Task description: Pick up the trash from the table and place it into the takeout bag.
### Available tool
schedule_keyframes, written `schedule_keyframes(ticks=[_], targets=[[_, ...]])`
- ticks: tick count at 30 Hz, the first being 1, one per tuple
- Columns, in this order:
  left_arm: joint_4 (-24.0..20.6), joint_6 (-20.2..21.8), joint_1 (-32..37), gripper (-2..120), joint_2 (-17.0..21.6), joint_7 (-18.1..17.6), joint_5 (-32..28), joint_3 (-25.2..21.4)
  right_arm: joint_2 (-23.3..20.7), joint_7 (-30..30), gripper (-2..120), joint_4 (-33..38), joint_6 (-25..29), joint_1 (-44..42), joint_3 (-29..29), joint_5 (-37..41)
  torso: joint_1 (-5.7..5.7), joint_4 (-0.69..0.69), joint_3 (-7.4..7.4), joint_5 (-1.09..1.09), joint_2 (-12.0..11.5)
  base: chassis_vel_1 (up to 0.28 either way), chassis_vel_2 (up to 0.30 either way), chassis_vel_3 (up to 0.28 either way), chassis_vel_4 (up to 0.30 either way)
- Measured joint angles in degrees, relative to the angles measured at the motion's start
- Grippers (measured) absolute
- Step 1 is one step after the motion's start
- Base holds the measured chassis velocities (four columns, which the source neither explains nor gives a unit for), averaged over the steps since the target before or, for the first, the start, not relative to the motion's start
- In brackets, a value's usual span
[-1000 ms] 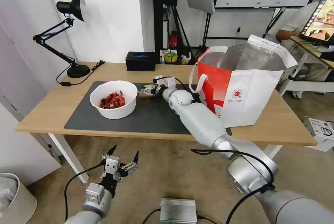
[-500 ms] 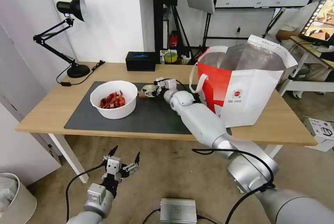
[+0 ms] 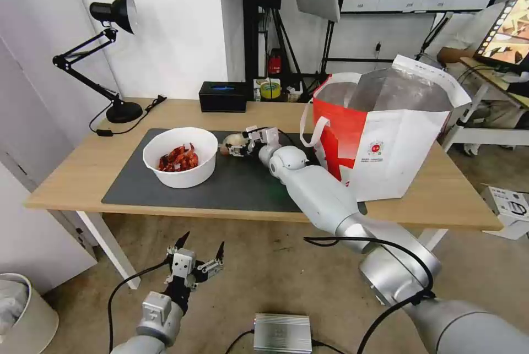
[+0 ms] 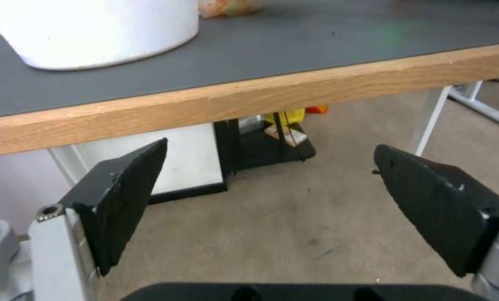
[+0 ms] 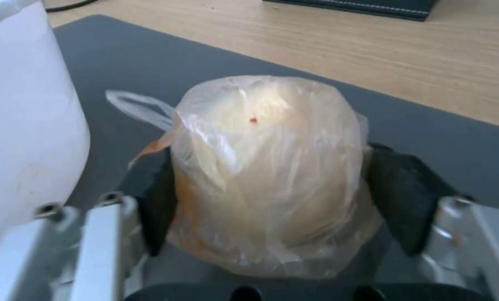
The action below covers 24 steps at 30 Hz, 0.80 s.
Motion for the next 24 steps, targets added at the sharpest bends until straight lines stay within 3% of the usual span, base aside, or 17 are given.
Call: schedule_keyframes(ticks=[16, 19, 24], targets=[[0.3, -0.2, -0.1, 100, -0.1, 0.0, 0.0, 0.3, -0.2, 0.4, 14, 3.0, -0.8, -1.8, 1.0, 0.0, 0.00, 0.00, 0.01, 0.00, 0.0, 0.000, 0.000, 0.000, 0.000], [-0.1, -0.2, -0.1, 100, 0.1, 0.0, 0.0, 0.3, -2.4, 2.7, 4, 10.3, -2.2, -3.7, 1.3, 0.7, 0.00, 0.02, 0.01, 0.00, 0.0, 0.000, 0.000, 0.000, 0.000], [-0.3, -0.2, 0.2, 100, 0.2, 0.0, 0.0, 0.2, -6.6, 5.1, 4, 19.6, -2.7, -6.7, 0.8, 0.8, 0.00, 0.01, 0.01, 0.01, 0.0, 0.000, 0.000, 0.000, 0.000]])
